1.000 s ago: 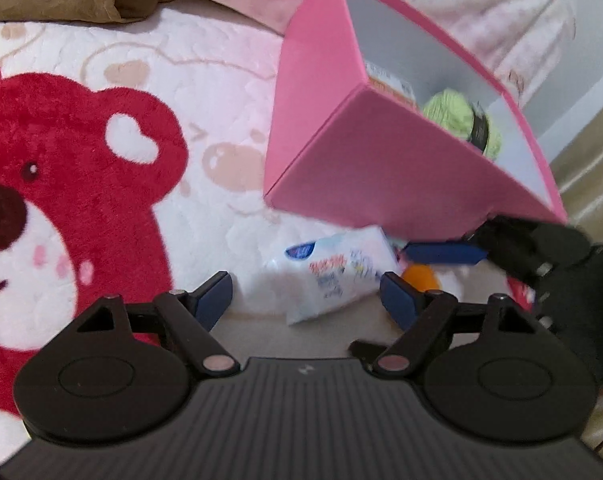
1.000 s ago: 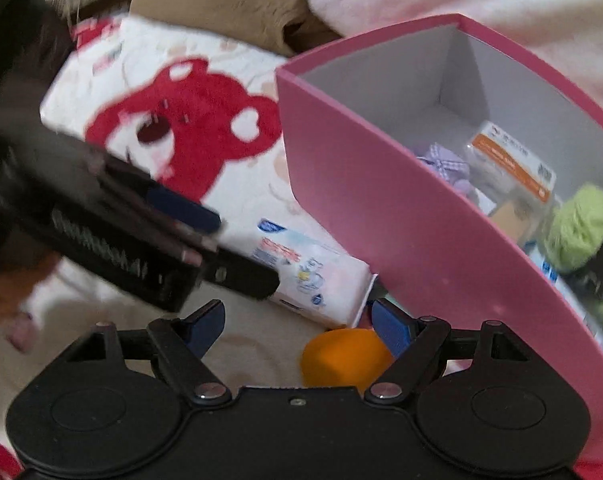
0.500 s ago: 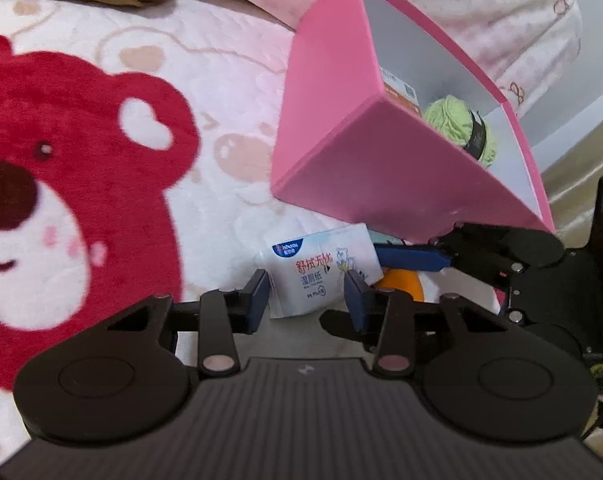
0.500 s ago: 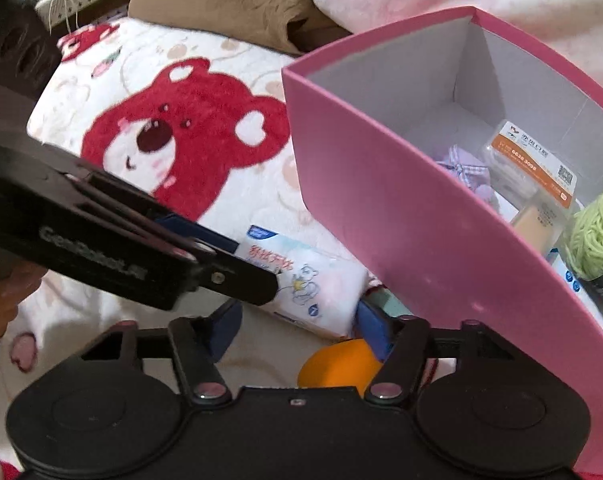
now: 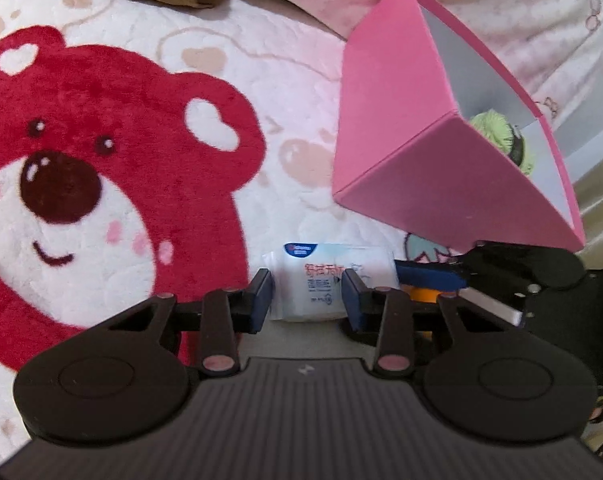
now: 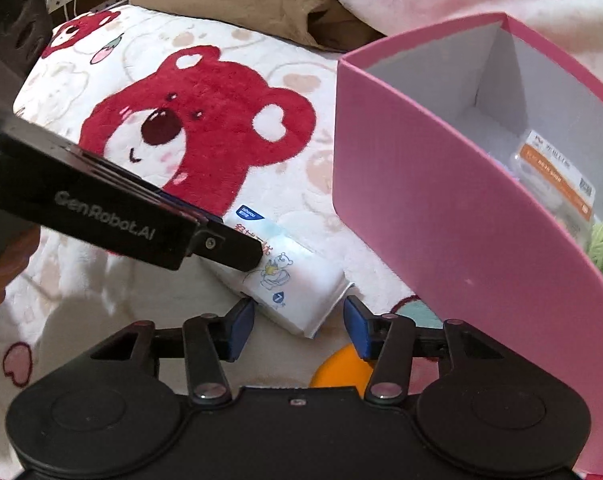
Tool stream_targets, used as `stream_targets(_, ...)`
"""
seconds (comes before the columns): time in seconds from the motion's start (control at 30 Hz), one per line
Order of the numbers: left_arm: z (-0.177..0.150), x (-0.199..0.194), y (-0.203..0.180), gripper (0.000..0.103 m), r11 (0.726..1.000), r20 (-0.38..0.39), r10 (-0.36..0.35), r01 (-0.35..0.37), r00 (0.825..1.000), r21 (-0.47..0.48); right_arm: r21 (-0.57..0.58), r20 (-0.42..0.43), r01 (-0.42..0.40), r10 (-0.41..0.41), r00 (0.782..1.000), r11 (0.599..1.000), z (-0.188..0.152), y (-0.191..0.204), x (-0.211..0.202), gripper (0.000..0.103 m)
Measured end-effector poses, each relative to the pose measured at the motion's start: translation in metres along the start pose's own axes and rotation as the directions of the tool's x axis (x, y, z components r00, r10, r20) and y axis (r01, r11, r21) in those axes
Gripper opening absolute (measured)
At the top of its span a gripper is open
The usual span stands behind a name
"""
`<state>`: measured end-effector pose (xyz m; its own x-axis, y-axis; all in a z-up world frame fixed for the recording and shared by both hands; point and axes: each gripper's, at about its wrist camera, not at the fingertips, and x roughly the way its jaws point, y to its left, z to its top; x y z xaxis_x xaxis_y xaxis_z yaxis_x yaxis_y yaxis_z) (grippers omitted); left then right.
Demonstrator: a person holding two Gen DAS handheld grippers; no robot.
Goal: Organize objects
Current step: 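Close the right tool on the white wipe pack and lift it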
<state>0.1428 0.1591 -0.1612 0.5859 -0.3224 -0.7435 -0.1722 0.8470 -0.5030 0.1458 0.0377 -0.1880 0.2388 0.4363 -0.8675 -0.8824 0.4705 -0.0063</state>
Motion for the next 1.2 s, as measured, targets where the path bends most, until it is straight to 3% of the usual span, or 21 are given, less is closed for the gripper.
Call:
stream_targets(0.3, 0.001, -0.023, -0.013, 0.04, 1.0, -0.037, -0.015, 0.016, 0.999, 0.022, 0.039, 0.046, 0.007, -0.008, 0.999, 0.999, -0.007, 0.014, -0.022, 0.057)
stream_targets(0.77, -0.01, -0.091, -0.065, 0.041, 0.977, -0.052, -0.131, 0.138, 0.99, 0.162, 0.113, 0.174, 0.065, -0.085, 0.981, 0.991, -0.027, 0.042, -0.123, 0.061)
stream_targets(1.0, -0.018, -0.128, -0.1, 0.041, 0.966, -0.006, -0.108, 0.106, 0.994, 0.237, 0.09, 0.25, 0.111, -0.13, 0.96, 0.99, -0.039, 0.057, -0.161, 0.061)
stream_targets(1.2, -0.017, -0.131, -0.127, 0.04, 0.962, 0.01, -0.117, 0.111, 0.993, 0.249, 0.097, 0.289, 0.144, -0.166, 0.943, 0.985, -0.048, 0.047, -0.187, 0.061)
